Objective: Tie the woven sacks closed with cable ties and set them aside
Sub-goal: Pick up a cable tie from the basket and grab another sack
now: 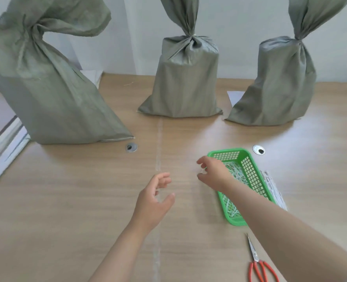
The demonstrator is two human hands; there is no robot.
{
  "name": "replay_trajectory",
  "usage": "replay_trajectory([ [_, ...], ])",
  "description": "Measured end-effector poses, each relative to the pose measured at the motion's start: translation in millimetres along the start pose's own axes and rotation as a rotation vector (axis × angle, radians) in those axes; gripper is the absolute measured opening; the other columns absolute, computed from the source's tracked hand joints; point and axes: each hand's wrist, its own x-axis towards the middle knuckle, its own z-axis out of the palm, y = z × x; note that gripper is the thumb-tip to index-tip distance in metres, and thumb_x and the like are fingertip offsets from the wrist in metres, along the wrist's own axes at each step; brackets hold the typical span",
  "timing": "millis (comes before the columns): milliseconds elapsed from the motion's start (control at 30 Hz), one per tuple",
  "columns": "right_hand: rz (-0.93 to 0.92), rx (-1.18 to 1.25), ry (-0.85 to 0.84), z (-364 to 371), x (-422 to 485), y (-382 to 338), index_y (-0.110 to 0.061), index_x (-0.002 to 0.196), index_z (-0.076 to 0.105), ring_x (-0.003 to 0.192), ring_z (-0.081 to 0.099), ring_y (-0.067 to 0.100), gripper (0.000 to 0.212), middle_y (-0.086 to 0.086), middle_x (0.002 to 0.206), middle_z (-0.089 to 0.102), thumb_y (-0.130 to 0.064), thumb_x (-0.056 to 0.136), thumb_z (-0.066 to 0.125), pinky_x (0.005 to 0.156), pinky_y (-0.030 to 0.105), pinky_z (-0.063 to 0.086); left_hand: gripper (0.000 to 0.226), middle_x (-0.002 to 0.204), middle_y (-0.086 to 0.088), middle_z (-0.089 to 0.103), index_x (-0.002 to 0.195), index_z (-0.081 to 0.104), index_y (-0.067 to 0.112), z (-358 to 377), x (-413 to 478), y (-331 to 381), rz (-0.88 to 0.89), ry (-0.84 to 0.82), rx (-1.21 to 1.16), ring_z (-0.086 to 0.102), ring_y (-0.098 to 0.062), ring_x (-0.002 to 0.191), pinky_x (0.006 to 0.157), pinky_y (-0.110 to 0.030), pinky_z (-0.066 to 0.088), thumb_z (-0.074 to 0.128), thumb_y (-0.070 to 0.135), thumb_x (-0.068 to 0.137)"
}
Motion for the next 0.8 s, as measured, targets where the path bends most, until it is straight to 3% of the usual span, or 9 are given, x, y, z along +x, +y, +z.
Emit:
replay_trajectory([
  [200, 0.307, -0.04, -0.067, 67, 28, -10, -0.004, 0.131, 0.053, 0.116, 0.06, 0.032, 0.046, 0.017, 0.126, 0.061, -0.019, 0.088, 0.061, 0.096, 0.034, 0.051, 0.049, 0.11, 0.028, 0.066, 0.121, 0.055, 0.043, -7, 13, -23, -0.06, -0.088, -0.01, 0.059, 0.002, 0.11, 0.092, -0.024, 0.043, 0.069, 0.021, 0.079],
  [367, 0.46, -0.058, -0.022, 92, 49, -7, -0.003, 0.13, 0.049, 0.121, 0.054, 0.036, 0.04, 0.021, 0.132, 0.048, -0.016, 0.092, 0.052, 0.103, 0.038, 0.044, 0.047, 0.107, 0.027, 0.067, 0.12, 0.057, 0.04, -8, 21, -36, -0.088, -0.114, -0.016, 0.061, -0.001, 0.105, 0.09, -0.027, 0.046, 0.065, 0.027, 0.075],
  [500, 0.447, -0.129, 0.039, 102, 61, 1, -0.003, 0.126, 0.055, 0.119, 0.055, 0.032, 0.033, 0.017, 0.132, 0.049, -0.012, 0.094, 0.051, 0.101, 0.036, 0.044, 0.047, 0.106, 0.023, 0.068, 0.119, 0.057, 0.042, -10, 27, -45, -0.094, -0.129, -0.012, 0.061, -0.003, 0.102, 0.088, -0.027, 0.047, 0.065, 0.026, 0.076],
  [667, 0.35, -0.216, 0.095, 107, 64, 13, -0.004, 0.108, 0.065, 0.109, 0.06, 0.031, 0.029, 0.012, 0.117, 0.057, 0.005, 0.087, 0.048, 0.085, 0.038, 0.052, 0.047, 0.103, 0.02, 0.069, 0.119, 0.058, 0.04, -9, 36, -51, -0.128, -0.122, -0.033, 0.062, -0.006, 0.1, 0.089, -0.034, 0.049, 0.064, 0.025, 0.076],
  [800, 0.312, -0.219, 0.12, 106, 69, 18, -0.006, 0.103, 0.064, 0.099, 0.064, 0.034, 0.025, 0.014, 0.108, 0.065, 0.004, 0.087, 0.046, 0.075, 0.036, 0.049, 0.046, 0.101, 0.019, 0.068, 0.119, 0.057, 0.041, -4, 41, -53, -0.148, -0.129, -0.046, 0.063, -0.006, 0.094, 0.089, -0.037, 0.05, 0.062, 0.023, 0.077],
])
